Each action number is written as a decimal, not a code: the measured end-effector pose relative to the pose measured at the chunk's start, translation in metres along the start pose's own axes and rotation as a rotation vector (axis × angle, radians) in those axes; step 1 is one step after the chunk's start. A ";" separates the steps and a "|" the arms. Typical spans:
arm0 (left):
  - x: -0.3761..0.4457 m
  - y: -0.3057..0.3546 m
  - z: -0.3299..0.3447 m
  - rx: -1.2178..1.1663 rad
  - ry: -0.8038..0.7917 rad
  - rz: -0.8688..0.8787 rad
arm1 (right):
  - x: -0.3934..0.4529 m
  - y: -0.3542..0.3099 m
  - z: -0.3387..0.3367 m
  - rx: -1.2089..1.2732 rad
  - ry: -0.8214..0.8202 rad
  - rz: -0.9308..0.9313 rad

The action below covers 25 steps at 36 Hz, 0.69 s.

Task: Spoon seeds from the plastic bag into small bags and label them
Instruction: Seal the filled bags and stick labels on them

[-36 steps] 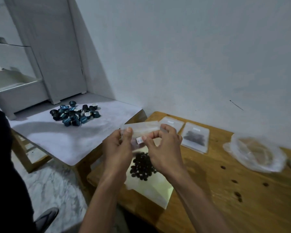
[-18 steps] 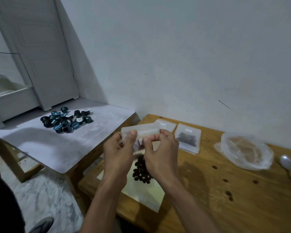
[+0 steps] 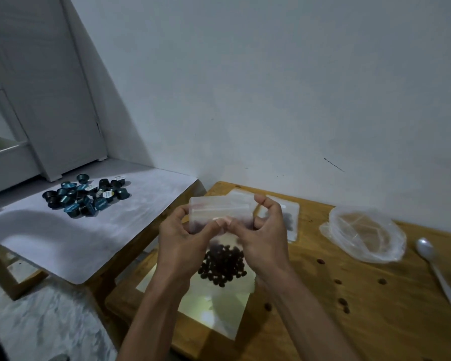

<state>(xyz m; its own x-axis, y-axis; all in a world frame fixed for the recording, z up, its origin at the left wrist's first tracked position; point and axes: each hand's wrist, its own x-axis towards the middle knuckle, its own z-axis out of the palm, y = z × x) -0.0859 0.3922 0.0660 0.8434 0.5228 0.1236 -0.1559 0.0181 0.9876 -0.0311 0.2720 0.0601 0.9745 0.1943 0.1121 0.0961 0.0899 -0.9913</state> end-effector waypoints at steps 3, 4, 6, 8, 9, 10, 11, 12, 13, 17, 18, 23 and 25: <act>0.007 -0.005 0.006 0.014 0.006 -0.029 | 0.001 0.007 -0.005 0.032 0.024 0.039; 0.009 -0.007 0.008 0.007 0.021 -0.038 | 0.001 0.009 -0.007 0.039 0.017 0.059; 0.015 -0.012 0.013 -0.019 0.043 -0.053 | 0.001 0.011 -0.015 0.011 -0.026 0.097; 0.022 -0.016 0.017 -0.039 0.050 -0.062 | 0.000 0.012 -0.024 -0.036 -0.099 0.139; 0.025 -0.018 0.020 -0.049 0.046 -0.062 | 0.000 0.013 -0.028 -0.057 -0.124 0.154; 0.029 -0.019 0.023 -0.053 0.030 -0.061 | 0.001 0.015 -0.031 -0.069 -0.129 0.161; 0.033 -0.020 0.025 -0.057 0.005 -0.062 | 0.004 0.017 -0.035 -0.072 -0.114 0.166; 0.037 -0.021 0.028 -0.055 -0.028 -0.069 | 0.007 0.019 -0.037 -0.060 -0.088 0.172; 0.041 -0.021 0.031 -0.045 -0.064 -0.086 | 0.012 0.022 -0.040 -0.040 -0.056 0.180; 0.062 -0.029 0.039 0.115 -0.188 -0.152 | 0.038 0.025 -0.047 0.007 0.094 0.199; 0.069 -0.031 0.042 0.146 -0.205 -0.155 | 0.046 0.026 -0.049 0.003 0.121 0.190; 0.110 -0.041 0.064 0.284 -0.185 -0.088 | 0.087 0.032 -0.053 -0.184 0.211 0.132; 0.128 -0.045 0.072 0.354 -0.183 -0.047 | 0.103 0.034 -0.055 -0.260 0.205 0.111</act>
<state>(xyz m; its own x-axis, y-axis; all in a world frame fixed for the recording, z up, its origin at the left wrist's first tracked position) 0.0663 0.3967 0.0446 0.9279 0.3677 0.0616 0.0444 -0.2730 0.9610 0.0841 0.2414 0.0343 0.9998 -0.0135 0.0126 0.0100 -0.1775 -0.9841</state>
